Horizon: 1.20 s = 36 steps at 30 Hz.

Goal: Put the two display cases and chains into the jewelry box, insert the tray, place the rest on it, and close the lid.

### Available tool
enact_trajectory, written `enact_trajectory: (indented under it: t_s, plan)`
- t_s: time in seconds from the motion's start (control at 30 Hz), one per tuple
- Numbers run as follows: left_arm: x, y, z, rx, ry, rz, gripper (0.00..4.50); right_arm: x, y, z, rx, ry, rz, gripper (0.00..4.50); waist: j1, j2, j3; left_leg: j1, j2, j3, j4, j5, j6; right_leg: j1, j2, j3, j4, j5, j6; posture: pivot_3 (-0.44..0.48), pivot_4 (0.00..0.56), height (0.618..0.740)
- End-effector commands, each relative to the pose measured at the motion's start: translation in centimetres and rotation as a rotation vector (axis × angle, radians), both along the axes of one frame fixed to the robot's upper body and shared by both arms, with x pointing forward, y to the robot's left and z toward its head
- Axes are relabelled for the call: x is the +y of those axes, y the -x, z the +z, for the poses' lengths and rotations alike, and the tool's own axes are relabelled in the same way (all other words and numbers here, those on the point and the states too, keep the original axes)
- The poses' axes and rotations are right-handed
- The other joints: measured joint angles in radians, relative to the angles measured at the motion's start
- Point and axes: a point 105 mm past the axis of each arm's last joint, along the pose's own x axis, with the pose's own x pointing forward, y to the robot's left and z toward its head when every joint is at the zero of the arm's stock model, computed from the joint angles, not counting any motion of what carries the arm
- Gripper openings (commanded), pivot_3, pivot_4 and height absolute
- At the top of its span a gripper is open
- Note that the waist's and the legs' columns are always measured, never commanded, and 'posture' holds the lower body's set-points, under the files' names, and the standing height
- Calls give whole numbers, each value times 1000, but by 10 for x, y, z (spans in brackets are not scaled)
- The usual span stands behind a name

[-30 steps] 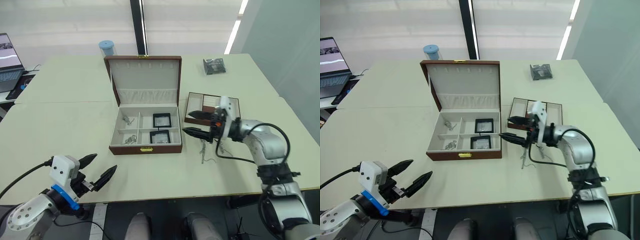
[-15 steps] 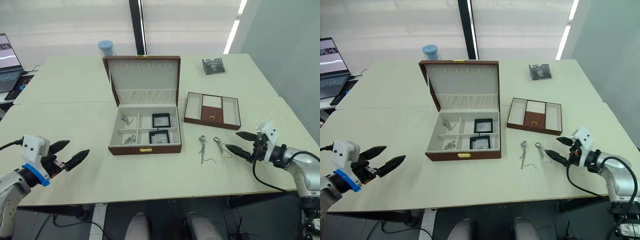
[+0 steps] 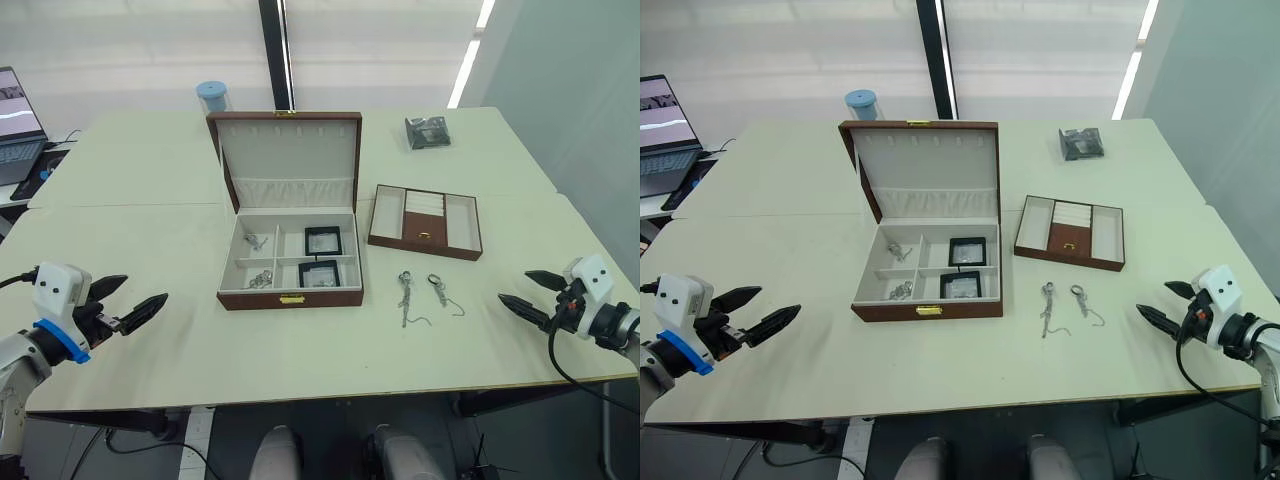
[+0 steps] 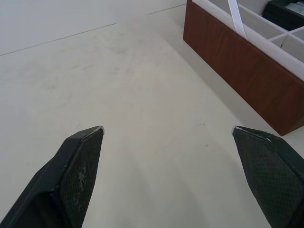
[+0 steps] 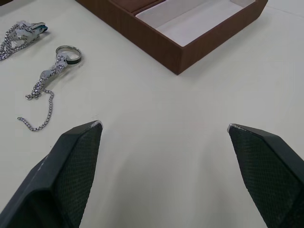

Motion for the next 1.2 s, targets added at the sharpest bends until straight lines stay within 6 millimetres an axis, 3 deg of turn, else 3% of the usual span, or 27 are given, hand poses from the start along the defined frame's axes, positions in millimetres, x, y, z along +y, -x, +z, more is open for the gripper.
enact_trajectory:
  t_s: [0.03,0.77,1.03,1.2]
  plan:
    - [7,2,16,-50,-33,20,4500,-7,-2,12,-41,27,-11,4480,1,0,0,0,0,0,0,0,0,0,0,0,0,0,0,0,150,740]
    - [10,3,18,-74,-70,16,4500,5,-7,20,-48,21,44,4480,1,0,0,0,0,0,0,0,0,0,-1,0,0,0,0,0,150,740]
    - [-23,11,10,-49,-84,-145,4500,23,-11,38,-33,20,158,4480,0,0,0,0,0,0,0,0,0,0,-1,0,0,0,0,0,150,740]
    - [-69,20,3,-51,-65,-310,4500,43,-21,65,-26,53,275,4480,0,0,0,0,0,0,0,0,0,1,-2,0,1,0,0,0,150,740]
